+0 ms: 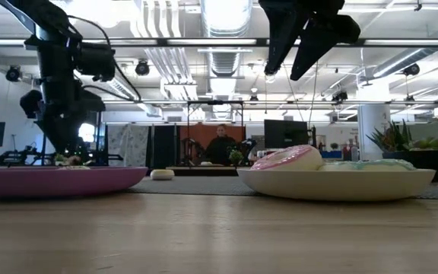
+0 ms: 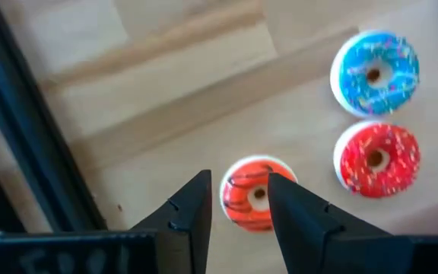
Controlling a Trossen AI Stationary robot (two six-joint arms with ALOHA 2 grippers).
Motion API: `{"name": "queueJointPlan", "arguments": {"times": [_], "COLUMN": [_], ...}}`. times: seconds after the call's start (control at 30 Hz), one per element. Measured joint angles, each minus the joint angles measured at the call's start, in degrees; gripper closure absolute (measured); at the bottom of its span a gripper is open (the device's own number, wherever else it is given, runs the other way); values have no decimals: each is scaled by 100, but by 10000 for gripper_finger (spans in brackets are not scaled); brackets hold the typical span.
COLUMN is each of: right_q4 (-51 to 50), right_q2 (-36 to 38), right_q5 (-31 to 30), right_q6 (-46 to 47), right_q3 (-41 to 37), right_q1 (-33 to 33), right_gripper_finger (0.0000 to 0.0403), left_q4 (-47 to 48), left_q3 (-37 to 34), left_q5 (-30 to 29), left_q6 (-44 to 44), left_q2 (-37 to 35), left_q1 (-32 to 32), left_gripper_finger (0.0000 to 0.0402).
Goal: Pick & Place donuts
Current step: Put the small orange donut on the purple plate
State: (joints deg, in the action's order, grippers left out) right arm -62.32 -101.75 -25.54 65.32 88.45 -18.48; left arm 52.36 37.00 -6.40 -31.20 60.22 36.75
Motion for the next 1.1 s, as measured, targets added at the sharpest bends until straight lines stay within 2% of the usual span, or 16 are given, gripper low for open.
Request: {"name": "queueJointPlan", "arguments": {"times": [0.3, 0.43, 0.77, 0.87, 1.03, 1.1], "right_q4": [23, 24, 25, 23, 23, 26], "right_q2": [0, 0, -2, -2, -2, -2], "right_q5": [-13, -15, -13, -13, -11, -9], "right_q6": [-24, -105, -166, -218, -232, -232], "right_q3": [-154, -169, -208, -236, -285, -297], "right_q1": [0, 0, 2, 2, 2, 2], "right_gripper_finger": [179, 179, 179, 179, 179, 179], "left_q4": [-386, -817, -1128, -1180, -1290, -1327], "left_q3": [-615, -752, -1013, -1008, -1008, -989], "left_q5": [174, 403, 412, 418, 558, 696], "left_q6": [-644, -752, -877, -877, -860, -835], "left_q2": [255, 175, 213, 213, 188, 163], "left_q1": [-9, -9, -11, -13, -27, -52], "left_gripper_finger": [298, 298, 301, 321, 387, 395]}}
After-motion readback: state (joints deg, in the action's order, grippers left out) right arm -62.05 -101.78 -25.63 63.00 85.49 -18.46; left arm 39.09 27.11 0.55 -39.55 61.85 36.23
